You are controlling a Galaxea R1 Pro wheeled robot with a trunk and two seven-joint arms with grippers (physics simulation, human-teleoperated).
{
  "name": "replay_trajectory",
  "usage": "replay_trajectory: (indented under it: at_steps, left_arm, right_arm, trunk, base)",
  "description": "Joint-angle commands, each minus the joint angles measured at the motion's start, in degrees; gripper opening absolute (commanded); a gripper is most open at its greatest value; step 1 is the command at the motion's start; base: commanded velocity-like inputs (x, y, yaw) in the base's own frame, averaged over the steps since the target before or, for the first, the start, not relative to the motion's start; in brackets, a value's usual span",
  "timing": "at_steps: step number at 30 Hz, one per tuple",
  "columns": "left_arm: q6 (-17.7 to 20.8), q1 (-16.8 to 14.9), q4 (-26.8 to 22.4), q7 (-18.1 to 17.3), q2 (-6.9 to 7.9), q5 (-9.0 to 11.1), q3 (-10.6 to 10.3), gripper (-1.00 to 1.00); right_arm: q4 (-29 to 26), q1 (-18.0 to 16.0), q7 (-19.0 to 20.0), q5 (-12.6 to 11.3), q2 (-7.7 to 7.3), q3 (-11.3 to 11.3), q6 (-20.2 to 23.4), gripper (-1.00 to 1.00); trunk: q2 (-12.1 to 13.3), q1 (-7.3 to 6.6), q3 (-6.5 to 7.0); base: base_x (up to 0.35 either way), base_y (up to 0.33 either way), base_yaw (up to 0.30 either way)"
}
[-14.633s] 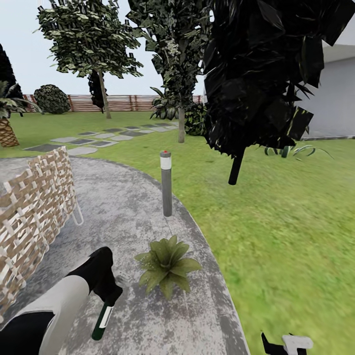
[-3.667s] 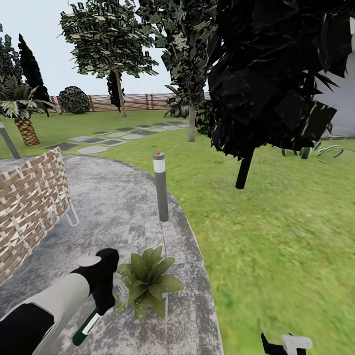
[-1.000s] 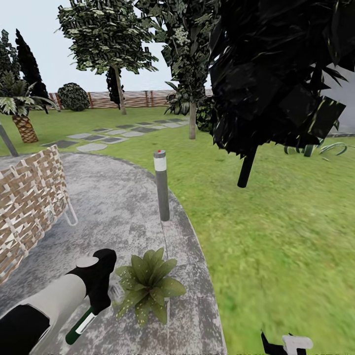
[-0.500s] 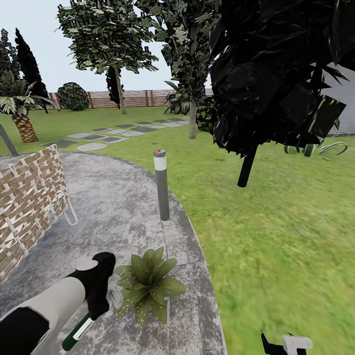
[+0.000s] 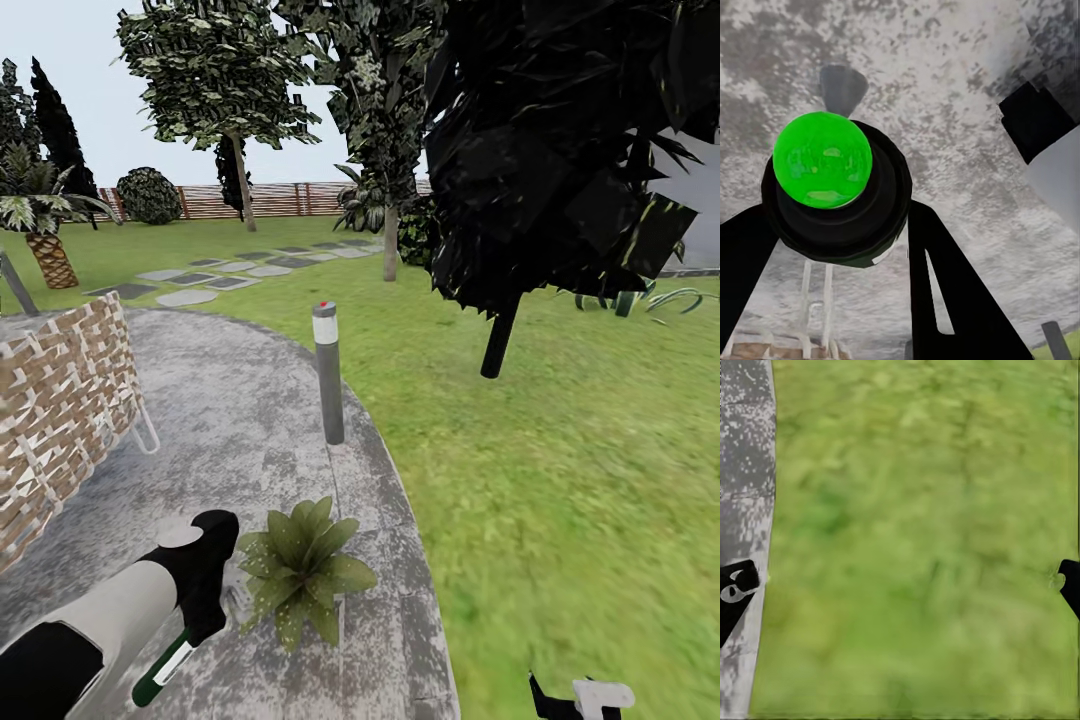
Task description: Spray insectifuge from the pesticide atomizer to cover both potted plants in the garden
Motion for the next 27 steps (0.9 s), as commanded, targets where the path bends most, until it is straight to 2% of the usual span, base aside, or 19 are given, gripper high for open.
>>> replay_trajectory:
  at_steps: [1,7,11,14,18,20,21,23,24,27]
  left_arm:
    - [0.52,-0.05,-0.24,-0.55,0.11,-0.4,-0.04,-1.0]
    - [0.76,-0.68,-0.36,-0.38,-0.11,-0.4,0.03,-1.0]
    - [2.28,-1.36,-0.41,-0.77,-0.1,-0.31,0.15,-1.0]
    - [5.2,-2.48,-0.49,-0.82,-0.34,0.18,1.45,-1.0]
    - [6.29,-2.69,-2.2,-1.08,-0.3,0.33,2.21,-1.0]
    - [6.38,-3.2,-2.91,-1.0,-0.13,0.39,5.31,-1.0]
    - [6.39,-3.72,-3.55,-0.82,-0.08,0.34,8.46,-1.0]
    - [6.4,-4.15,-4.1,-0.57,-0.18,-0.06,13.2,-1.0]
    - [6.4,-4.04,-4.25,-0.42,-0.23,-0.2,14.75,-1.0]
    - [6.4,-3.46,-4.34,-0.05,-0.11,-0.36,15.97,-1.0]
  right_arm:
    - [0.02,-0.04,0.5,0.08,0.0,-0.48,-0.17,1.0]
    - [0.02,-0.04,0.5,0.06,0.0,-0.48,-0.17,1.0]
    - [0.02,-0.04,0.5,0.06,0.0,-0.49,-0.17,1.0]
    - [0.02,-0.04,0.5,0.06,0.0,-0.49,-0.17,1.0]
    - [0.02,-0.04,0.55,0.13,0.0,-0.42,-0.17,1.0]
    - [0.02,-0.04,0.58,0.14,0.0,-0.41,-0.17,1.0]
    - [0.02,-0.04,0.58,0.14,0.0,-0.4,-0.17,1.0]
    - [0.02,-0.04,0.54,0.15,0.0,-0.45,-0.17,1.0]
    - [0.02,-0.04,0.54,0.15,0.0,-0.47,-0.17,1.0]
    - [0.02,-0.04,0.53,0.15,0.0,-0.47,-0.17,1.0]
  trunk:
    - [-0.03,-0.04,-0.05]
    - [-0.03,-0.04,-0.05]
    - [-0.03,-0.04,-0.05]
    - [-0.03,-0.04,-0.05]
    - [-0.03,-0.04,-0.05]
    - [-0.03,-0.04,-0.05]
    - [-0.03,-0.04,-0.05]
    - [-0.03,-0.04,-0.05]
    - [-0.03,-0.04,-0.05]
    - [-0.03,-0.04,-0.05]
  base:
    - [-0.304,0.0,0.0]
    - [-0.298,0.0,0.0]
    - [-0.172,0.0,0.0]
    - [-0.14,0.0,0.087]
    - [-0.033,0.0,0.237]
    - [-0.005,0.0,0.271]
    - [-0.002,0.0,0.275]
    - [-0.001,0.0,0.276]
    - [0.0,0.0,0.277]
    - [0.0,0.0,0.277]
